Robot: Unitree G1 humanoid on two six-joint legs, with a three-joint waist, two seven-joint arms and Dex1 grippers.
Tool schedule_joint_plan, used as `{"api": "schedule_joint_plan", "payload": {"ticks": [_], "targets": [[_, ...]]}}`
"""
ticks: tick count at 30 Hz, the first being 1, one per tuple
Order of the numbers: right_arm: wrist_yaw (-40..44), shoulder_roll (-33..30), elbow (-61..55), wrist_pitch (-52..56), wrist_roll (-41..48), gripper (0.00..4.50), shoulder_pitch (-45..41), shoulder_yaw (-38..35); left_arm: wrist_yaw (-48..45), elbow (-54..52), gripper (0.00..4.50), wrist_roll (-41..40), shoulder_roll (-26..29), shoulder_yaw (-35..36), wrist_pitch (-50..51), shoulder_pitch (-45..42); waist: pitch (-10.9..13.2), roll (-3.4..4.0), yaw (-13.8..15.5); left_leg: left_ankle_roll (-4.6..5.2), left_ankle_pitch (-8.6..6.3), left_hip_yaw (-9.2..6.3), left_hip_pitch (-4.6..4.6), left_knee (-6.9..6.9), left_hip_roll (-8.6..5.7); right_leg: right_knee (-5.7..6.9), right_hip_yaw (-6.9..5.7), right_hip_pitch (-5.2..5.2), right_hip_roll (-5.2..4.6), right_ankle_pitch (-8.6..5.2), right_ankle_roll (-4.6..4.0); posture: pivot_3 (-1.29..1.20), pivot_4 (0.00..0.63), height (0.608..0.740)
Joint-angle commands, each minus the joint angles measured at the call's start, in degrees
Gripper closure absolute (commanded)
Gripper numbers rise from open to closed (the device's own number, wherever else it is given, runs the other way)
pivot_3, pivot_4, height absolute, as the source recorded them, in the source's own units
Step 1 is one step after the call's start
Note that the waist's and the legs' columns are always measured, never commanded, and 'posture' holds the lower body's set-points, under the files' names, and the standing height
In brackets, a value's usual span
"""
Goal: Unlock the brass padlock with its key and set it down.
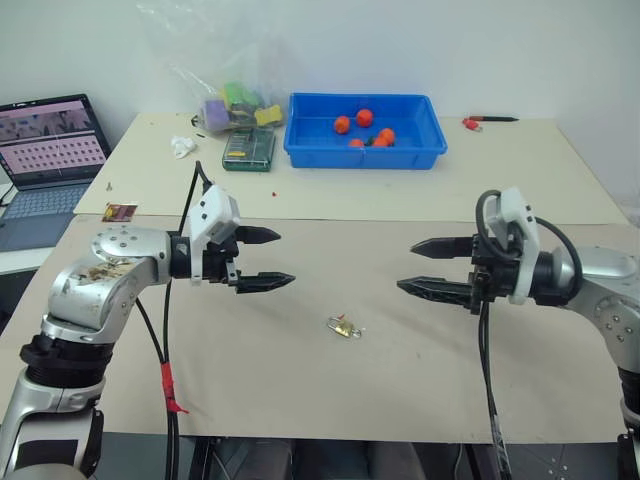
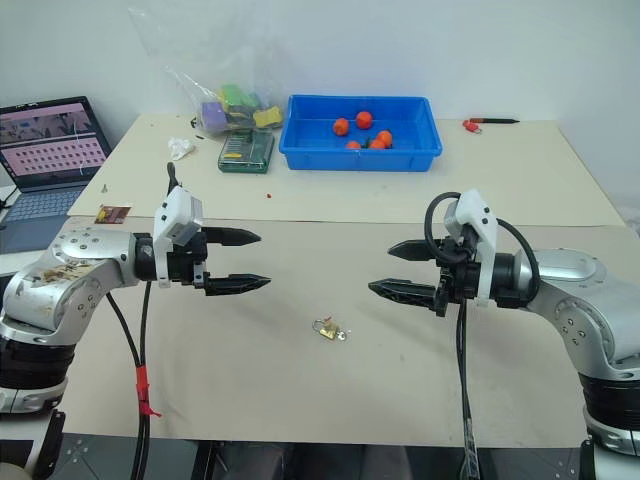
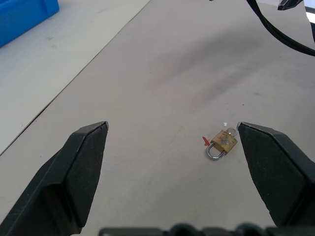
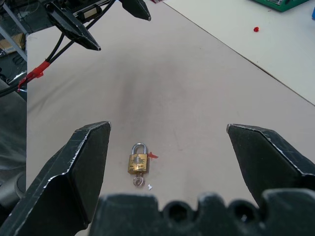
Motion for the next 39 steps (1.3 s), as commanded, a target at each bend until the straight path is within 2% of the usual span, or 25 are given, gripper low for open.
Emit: {"api": "schedule_joint_plan", "payload": {"ticks": [1, 4, 8, 11, 18, 21, 25, 30, 38, 39], "targets": [[0.19, 0.43, -1.47, -1.05, 1.53, 0.06, 1.54, -2.91, -2.07, 0.59, 0.00, -1.33, 0.10, 0.25, -0.09, -1.17, 0.00, 0.00, 0.04, 0.00, 0.00, 0.00, 0.00, 0.00, 0.00, 0.00, 0.00, 0.00, 0.00, 0.00, 0.00, 0.00, 0.150, 0.740], [0.17, 0.40, -1.74, -1.63, 1.37, 0.06, 4.10, -3.47, -5.02, 1.72, 0.00, -3.22, -1.50, -0.36, -0.62, -1.44, 0.00, 0.00, 0.22, 0.01, 0.00, 0.01, 0.00, 0.00, -0.01, 0.01, -0.01, 0.00, 0.00, 0.00, 0.00, 0.00, 0.150, 0.740], [-0.59, -0.26, -1.99, -1.91, 1.05, 0.06, 5.62, -5.12, -9.87, 3.18, 0.00, 5.58, -2.67, -8.52, -12.13, -1.02, 0.00, 0.00, 0.52, 0.00, 0.00, 0.12, 0.01, 0.02, -0.01, 0.00, 0.06, 0.02, -0.01, 0.00, 0.00, 0.00, 0.150, 0.740], [-0.97, -0.76, -2.61, -1.69, 1.47, 0.06, 6.68, -6.87, -11.09, 5.86, 0.00, 8.23, -5.58, -11.83, -17.51, -0.87, 0.00, 0.00, 0.64, 0.01, -0.01, 0.23, 0.01, 0.01, 0.02, -0.02, 0.10, 0.00, 0.00, 0.01, -0.01, 0.00, 0.150, 0.740], [-4.78, -0.79, -9.90, 0.61, 5.83, 0.06, 14.83, -16.64, -16.98, 20.91, 0.00, 17.00, -14.77, -21.01, -32.70, -5.37, -0.01, 0.00, 1.50, 0.02, -0.01, 0.67, 0.01, 0.06, 0.02, -0.02, 0.16, 0.01, -0.01, 0.01, -0.02, 0.00, 0.150, 0.740], [-6.76, -0.28, -12.21, 1.01, 7.22, 0.06, 17.88, -19.43, -17.97, 30.08, 0.00, 23.54, -16.31, -24.21, -44.65, -7.89, -0.01, -0.02, 1.68, 0.23, -0.13, 0.69, 0.01, 0.11, 0.03, -0.02, 0.18, 0.05, -0.03, 0.02, -0.02, 0.00, 0.150, 0.740], [-10.17, 0.95, -14.94, 0.78, 8.60, 0.06, 22.51, -23.40, -21.74, 40.81, 0.00, 24.55, -22.17, -25.67, -50.82, -11.28, -0.02, 0.00, 1.58, 0.30, -0.17, 0.72, 0.04, 0.11, 0.05, -0.04, 0.26, 0.09, -0.03, 0.02, 0.00, 0.00, 0.150, 0.740], [-12.97, 0.93, -17.29, 0.32, 10.09, 0.06, 25.66, -26.19, -23.95, 48.92, 0.00, 24.88, -26.35, -24.59, -54.17, -15.24, -0.01, -0.02, 1.34, 0.35, -0.20, 0.72, 0.01, 0.20, 0.02, -0.04, 0.32, 0.08, -0.03, 0.05, 0.07, 0.00, 0.150, 0.740], [-15.63, 0.31, -18.88, -0.50, 10.99, 0.06, 26.97, -26.93, -24.90, 56.66, 0.00, 27.49, -28.51, -24.26, -60.11, -18.17, -0.01, -0.03, 1.30, 0.39, -0.22, 0.75, 0.07, 0.22, 0.03, -0.03, 0.42, 0.11, -0.01, 0.05, 0.11, 0.00, 0.150, 0.740], [-15.75, 0.16, -18.87, -0.52, 10.86, 0.02, 26.92, -26.72, -25.00, 57.27, 0.26, 27.75, -28.59, -24.27, -60.53, -18.29, -0.01, -0.03, 1.36, 0.39, -0.22, 0.75, 0.07, 0.23, 0.03, -0.03, 0.42, 0.11, -0.02, 0.06, 0.12, 0.00, 0.150, 0.740]]}}
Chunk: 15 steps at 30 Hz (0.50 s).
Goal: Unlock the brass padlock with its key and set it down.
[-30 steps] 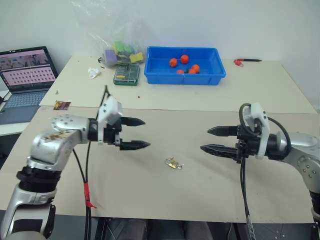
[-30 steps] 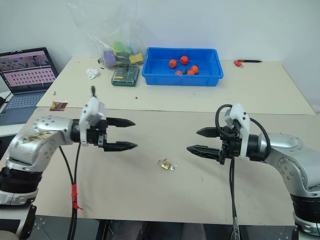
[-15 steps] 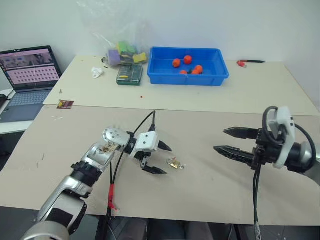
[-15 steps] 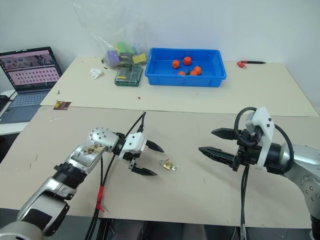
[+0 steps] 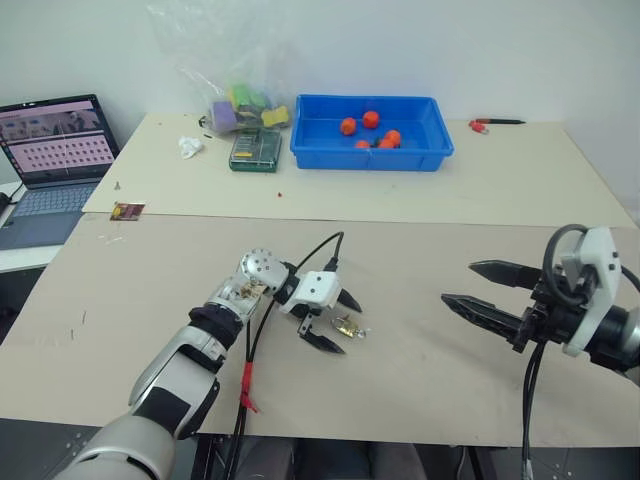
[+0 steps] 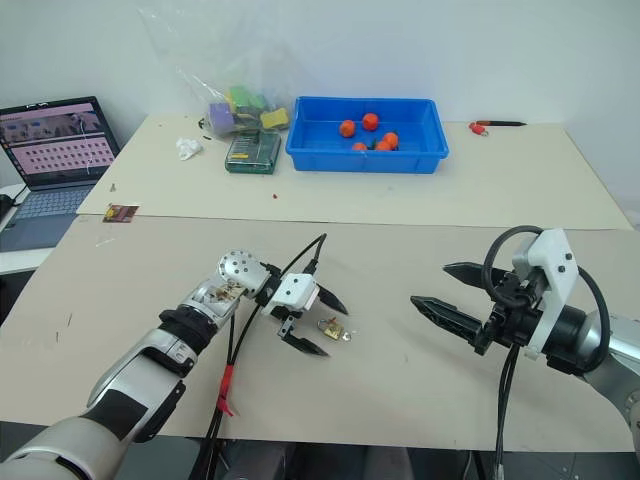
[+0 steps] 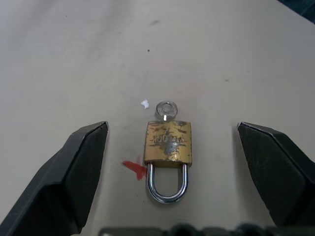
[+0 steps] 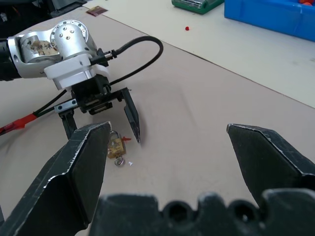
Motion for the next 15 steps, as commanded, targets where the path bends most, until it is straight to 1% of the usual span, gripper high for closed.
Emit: {"api": "schedule_joint_plan", "payload": {"ticks": [1, 2, 5, 6, 9, 10, 13, 15], "targets": [[-0.67, -0.96, -1.58, -1.38, 0.48, 0.00, -0.15, -1.71, -0.70, 1.93, 0.43, 1.53, -0.43, 0.86, -2.71, -1.87, 0.00, 0.00, 0.07, 0.01, -0.01, 0.00, -0.01, 0.04, 0.00, 0.00, 0.00, 0.01, 0.00, 0.00, 0.01, 0.00, 0.150, 0.740], [-0.78, -1.03, -1.54, -1.42, 0.45, 0.00, -0.31, -1.51, -0.85, 2.37, 0.63, 1.74, -0.48, 0.86, -2.99, -1.88, 0.00, 0.00, 0.08, 0.03, -0.01, 0.01, -0.01, 0.06, -0.01, 0.00, 0.00, 0.02, 0.00, 0.01, 0.01, 0.00, 0.150, 0.740], [-1.02, -1.38, -1.17, -1.50, 0.42, 0.00, -1.19, -0.75, -1.10, 3.37, 1.90, 2.61, -0.51, 0.87, -4.05, -1.83, 0.00, 0.00, 0.01, 0.06, -0.03, 0.00, 0.01, 0.08, -0.01, -0.01, 0.00, 0.05, 0.00, 0.01, 0.03, 0.00, 0.150, 0.740], [-0.97, -1.52, -1.06, -1.56, 0.30, 0.00, -1.41, -0.47, -1.22, 3.45, 2.26, 2.51, -0.64, 1.16, -3.79, -1.77, -0.01, 0.00, 0.04, 0.06, -0.03, 0.00, 0.01, 0.08, -0.01, 0.00, 0.00, 0.06, 0.00, 0.01, 0.03, 0.00, 0.150, 0.740], [-0.72, -1.88, -0.67, -1.73, -0.15, 0.00, -2.02, 0.73, -2.77, 2.33, 3.52, 1.64, -0.58, 1.76, -4.12, -0.78, -0.01, 0.00, 0.06, 0.06, -0.03, 0.00, 0.03, 0.11, 0.00, 0.00, 0.00, 0.09, 0.00, 0.00, 0.06, 0.00, 0.150, 0.740], [-0.67, -2.02, -0.59, -1.81, -0.30, 0.00, -2.17, 1.22, -3.08, 1.82, 3.72, 1.67, -0.29, 1.78, -3.92, -0.37, -0.01, 0.00, 0.03, 0.06, -0.04, 0.00, 0.03, 0.12, 0.00, 0.00, 0.00, 0.09, 0.00, 0.00, 0.07, 0.00, 0.150, 0.740], [-0.59, -1.83, -0.06, -2.04, -0.52, 0.00, -2.94, 3.07, -1.72, 0.05, 3.70, 2.31, 0.53, 2.16, -3.56, 1.13, -0.01, 0.00, -0.13, 0.09, -0.05, -0.01, 0.04, 0.12, 0.00, 0.00, 0.01, 0.09, 0.00, 0.00, 0.08, 0.00, 0.150, 0.740], [-0.69, -1.47, 0.23, -2.06, -0.41, 0.00, -3.66, 4.62, 1.84, -1.98, 3.70, 3.31, 0.94, 2.95, -3.57, 2.46, -0.01, 0.01, -0.28, 0.10, -0.06, -0.03, 0.04, 0.12, 0.01, 0.00, 0.03, 0.08, 0.01, 0.00, 0.08, 0.00, 0.150, 0.740]]}}
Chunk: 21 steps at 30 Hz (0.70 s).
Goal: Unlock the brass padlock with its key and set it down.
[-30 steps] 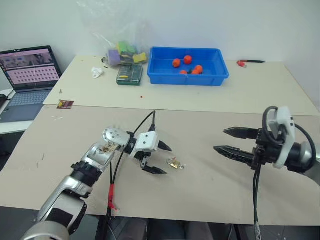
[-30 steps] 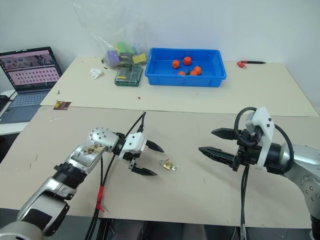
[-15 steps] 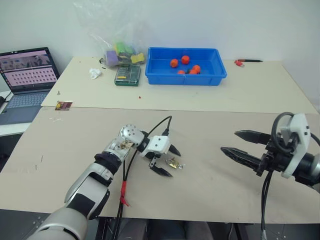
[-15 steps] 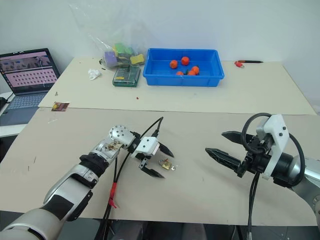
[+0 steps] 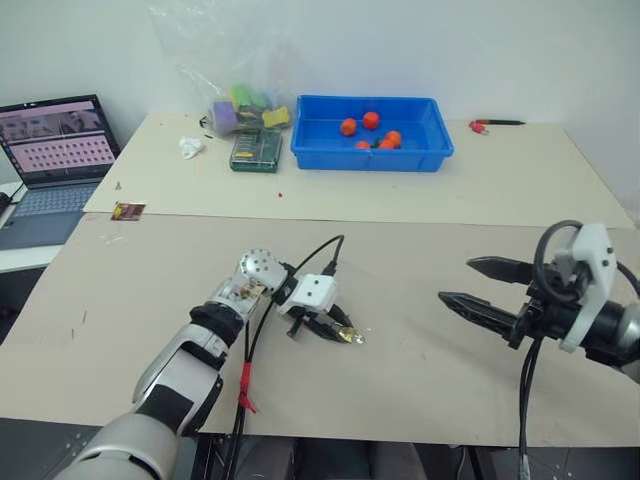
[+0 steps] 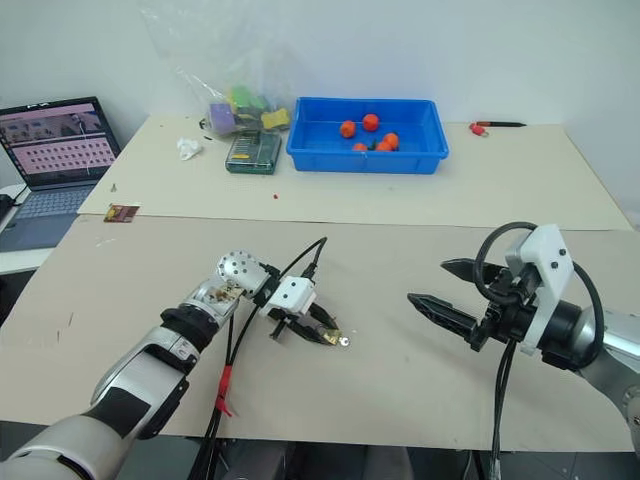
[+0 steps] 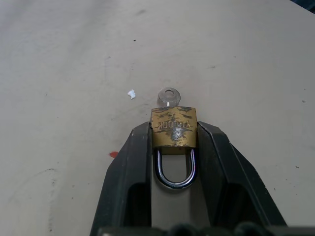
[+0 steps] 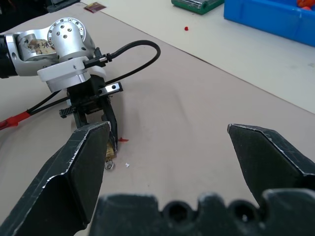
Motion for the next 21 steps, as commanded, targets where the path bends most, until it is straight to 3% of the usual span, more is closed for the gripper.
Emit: {"api": "schedule_joint_plan", "payload": {"ticks": [1, 6, 11, 21], "targets": [[0.11, 0.06, 0.20, -1.60, 0.05, 0.00, -2.16, 2.19, 6.25, -4.64, 3.70, 2.13, 1.47, 1.72, -0.41, 2.82, 0.00, 0.00, -0.01, 0.00, 0.00, 0.00, 0.01, 0.00, 0.01, 0.01, 0.06, -0.01, 0.00, 0.00, 0.00, 0.00, 0.150, 0.740], [-0.32, 1.19, 2.58, 1.59, 4.05, 0.00, -3.54, 6.17, 19.21, -15.32, 3.70, 2.34, 3.55, 7.85, -6.05, 8.32, -0.01, -0.01, 0.16, 0.00, 0.00, 0.02, 0.05, 0.01, 0.15, 0.00, 0.12, 0.00, 0.00, 0.03, 0.04, 0.00, 0.150, 0.740], [-3.87, 8.44, 8.27, 2.86, 9.37, 0.00, -8.79, 11.16, 30.47, -27.81, 3.70, 11.71, 10.59, 10.88, -27.59, 16.44, -0.02, -0.03, -0.21, -0.26, 0.13, 0.15, 0.04, 0.00, 0.33, -0.06, 0.31, -0.11, 0.14, 0.09, -0.05, 0.00, 0.150, 0.740], [-1.80, 13.56, 9.54, 2.55, 7.46, 0.00, -9.81, 21.15, 48.41, -38.98, 3.70, 23.91, 10.76, 14.45, -36.39, 25.81, -0.08, 0.08, 0.51, -0.06, -0.03, 0.37, 0.05, -0.03, 0.54, -0.07, 0.56, -0.17, 0.45, 0.15, -0.04, 0.00, 0.150, 0.740]]}}
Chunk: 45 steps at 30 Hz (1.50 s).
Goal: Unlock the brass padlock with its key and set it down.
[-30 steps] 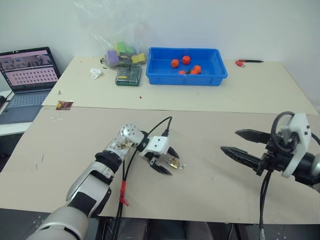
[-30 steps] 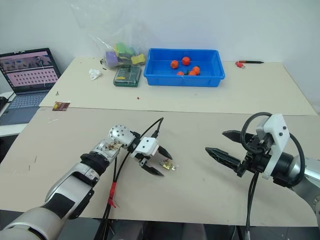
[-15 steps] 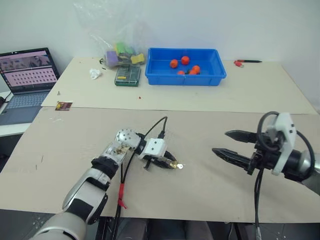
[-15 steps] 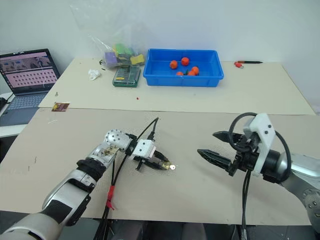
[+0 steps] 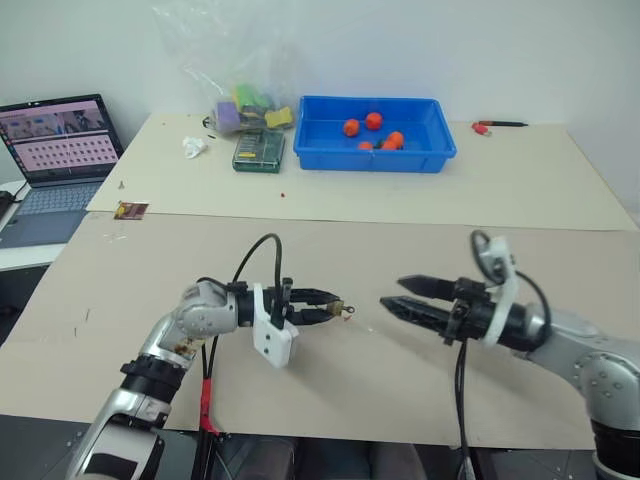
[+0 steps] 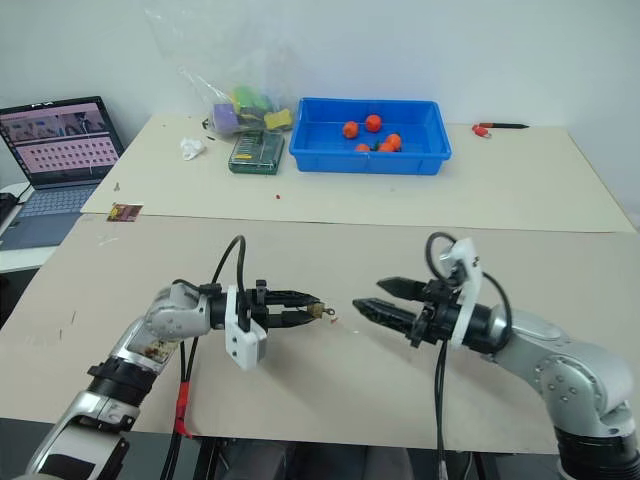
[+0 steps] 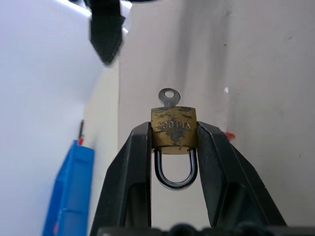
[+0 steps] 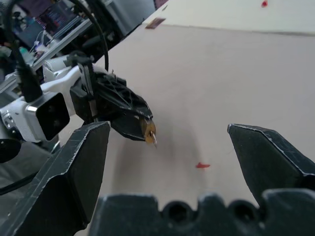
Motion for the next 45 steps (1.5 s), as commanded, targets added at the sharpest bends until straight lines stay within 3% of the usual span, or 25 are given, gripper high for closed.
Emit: {"api": "schedule_joint_plan", "payload": {"ticks": [1, 11, 14, 22, 35, 36, 38, 45], "targets": [[1.29, 1.46, -2.65, -0.34, 1.41, 0.00, -0.18, 1.98, 7.21, -6.30, 3.70, 4.23, -0.69, 2.07, -2.35, 3.00, -0.01, 0.01, -0.22, -0.01, 0.00, 0.03, 0.00, 0.00, 0.04, -0.02, 0.02, -0.02, 0.04, 0.01, -0.02, 0.00, 0.150, 0.740], [2.56, 2.55, -2.62, -1.82, -1.69, 0.00, 0.16, 4.67, 12.37, -6.61, 3.70, 6.04, 2.13, 0.20, -1.75, 3.09, -0.01, 0.01, -0.40, -0.06, -0.02, 0.17, 0.27, 0.00, 0.26, 0.04, 0.10, 0.08, 0.27, 0.04, -0.07, 0.00, 0.150, 0.740], [3.06, 2.64, -2.67, -1.95, -1.93, 0.69, 0.89, 4.41, 13.22, -6.48, 3.70, 6.11, 2.62, -0.48, -1.88, 2.94, -0.01, 0.01, -0.42, -0.06, -0.03, 0.18, 0.28, -0.01, 0.25, 0.04, 0.11, 0.09, 0.28, 0.04, -0.07, 0.00, 0.150, 0.740], [2.81, 3.98, -2.45, -2.65, -3.88, 3.44, 0.71, 5.40, 14.66, -5.95, 3.70, 6.11, 2.58, -2.59, -0.92, 2.08, -0.01, 0.01, -0.42, -0.07, -0.04, 0.21, 0.30, -0.01, 0.27, 0.04, 0.14, 0.08, 0.31, 0.04, -0.07, 0.00, 0.150, 0.740], [1.48, 5.86, -1.65, -1.49, -3.83, 3.44, -1.68, 5.48, 16.01, -6.69, 3.70, 5.95, 2.39, -4.71, 1.15, 1.03, -0.01, 0.01, -0.45, -0.07, -0.04, 0.24, 0.30, -0.02, 0.28, 0.03, 0.16, 0.07, 0.35, 0.04, -0.07, 0.00, 0.150, 0.740], [1.36, 5.91, -1.58, -1.24, -3.36, 3.97, -1.73, 5.20, 16.03, -6.73, 3.70, 5.89, 2.44, -4.75, 1.23, 0.99, -0.01, 0.01, -0.45, -0.08, -0.04, 0.24, 0.30, -0.02, 0.28, 0.03, 0.16, 0.07, 0.35, 0.04, -0.07, 0.00, 0.150, 0.740], [1.73, 5.47, -1.84, -0.57, -2.31, 4.37, -1.61, 4.92, 16.10, -6.83, 3.70, 5.77, 2.51, -4.80, 1.39, 0.92, -0.01, 0.01, -0.44, -0.08, -0.04, 0.24, 0.31, -0.02, 0.29, 0.03, 0.17, 0.06, 0.36, 0.04, -0.07, 0.00, 0.150, 0.740], [1.50, 4.22, -2.67, -0.51, -1.75, 4.41, -1.11, 4.32, 16.08, -7.24, 3.70, 5.20, 2.77, -4.84, 2.12, 0.70, -0.01, 0.01, -0.45, -0.07, -0.04, 0.24, 0.31, -0.02, 0.29, 0.03, 0.16, 0.07, 0.36, 0.04, -0.07, 0.00, 0.150, 0.740]]}}
